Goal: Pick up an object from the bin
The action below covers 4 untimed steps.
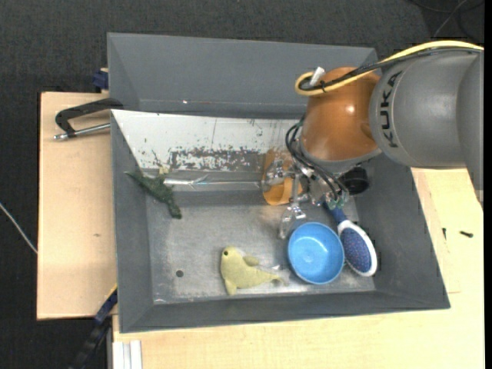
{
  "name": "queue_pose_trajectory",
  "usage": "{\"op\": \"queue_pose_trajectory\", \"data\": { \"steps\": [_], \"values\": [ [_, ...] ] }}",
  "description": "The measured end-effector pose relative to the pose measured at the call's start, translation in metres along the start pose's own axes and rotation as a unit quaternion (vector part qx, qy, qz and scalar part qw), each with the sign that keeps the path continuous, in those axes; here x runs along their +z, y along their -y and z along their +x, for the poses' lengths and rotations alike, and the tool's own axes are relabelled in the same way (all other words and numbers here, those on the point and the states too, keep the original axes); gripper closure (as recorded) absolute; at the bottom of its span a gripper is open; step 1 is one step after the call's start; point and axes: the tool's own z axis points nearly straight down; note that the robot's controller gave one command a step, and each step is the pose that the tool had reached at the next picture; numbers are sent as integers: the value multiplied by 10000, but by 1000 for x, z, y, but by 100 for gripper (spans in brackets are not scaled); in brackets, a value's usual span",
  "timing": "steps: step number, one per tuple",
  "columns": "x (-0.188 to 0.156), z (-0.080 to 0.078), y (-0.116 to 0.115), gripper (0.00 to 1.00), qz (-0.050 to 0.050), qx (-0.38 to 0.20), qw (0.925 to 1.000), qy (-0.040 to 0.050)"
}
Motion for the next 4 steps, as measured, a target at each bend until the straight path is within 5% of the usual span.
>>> {"op": "queue_pose_trajectory", "data": {
  "steps": [1,2,3,4],
  "values": [
    [-10,31,68,0,-46,-485,9988,71],
    [-99,82,0,0,-17,-646,9979,6],
    [10,91,8,0,-21,-1369,9906,-9],
    [5,88,11,100,11,-1364,9906,40]
  ]
}}
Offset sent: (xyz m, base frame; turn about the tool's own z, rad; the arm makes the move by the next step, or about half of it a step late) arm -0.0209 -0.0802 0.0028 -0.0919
